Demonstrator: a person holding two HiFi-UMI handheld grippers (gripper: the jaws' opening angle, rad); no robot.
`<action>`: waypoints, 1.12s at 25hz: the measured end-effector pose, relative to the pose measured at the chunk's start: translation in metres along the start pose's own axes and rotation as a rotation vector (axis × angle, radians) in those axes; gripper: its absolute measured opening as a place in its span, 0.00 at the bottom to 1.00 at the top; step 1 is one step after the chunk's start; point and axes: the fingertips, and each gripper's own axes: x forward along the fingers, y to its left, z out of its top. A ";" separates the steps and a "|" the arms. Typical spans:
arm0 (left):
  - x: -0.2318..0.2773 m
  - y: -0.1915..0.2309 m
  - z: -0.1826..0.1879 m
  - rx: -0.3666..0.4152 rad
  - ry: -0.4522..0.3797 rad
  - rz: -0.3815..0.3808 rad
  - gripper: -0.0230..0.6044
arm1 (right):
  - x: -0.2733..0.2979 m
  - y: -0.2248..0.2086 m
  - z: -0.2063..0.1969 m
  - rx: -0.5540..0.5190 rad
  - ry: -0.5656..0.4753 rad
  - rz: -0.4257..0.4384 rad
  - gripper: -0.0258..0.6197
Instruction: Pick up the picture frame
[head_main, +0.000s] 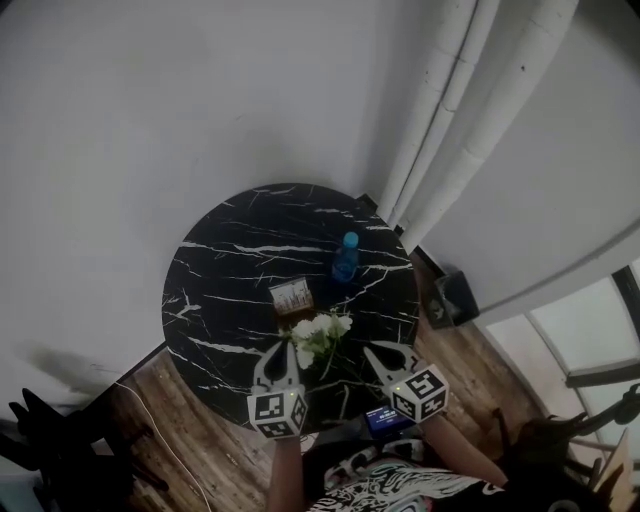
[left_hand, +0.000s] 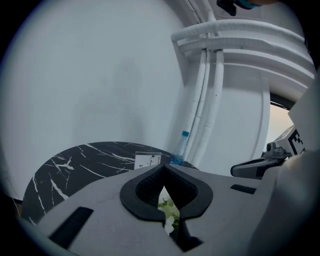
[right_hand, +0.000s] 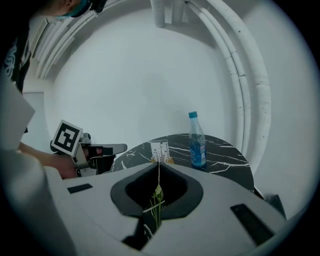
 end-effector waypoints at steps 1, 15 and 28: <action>0.002 -0.001 0.000 0.000 0.001 -0.008 0.06 | -0.001 -0.002 0.000 0.004 -0.002 -0.008 0.07; 0.002 0.014 0.002 0.017 0.009 -0.002 0.06 | 0.004 0.003 -0.001 0.026 -0.028 0.013 0.07; 0.006 0.034 -0.001 0.003 0.026 0.031 0.06 | 0.031 -0.009 0.006 -0.025 0.002 0.030 0.07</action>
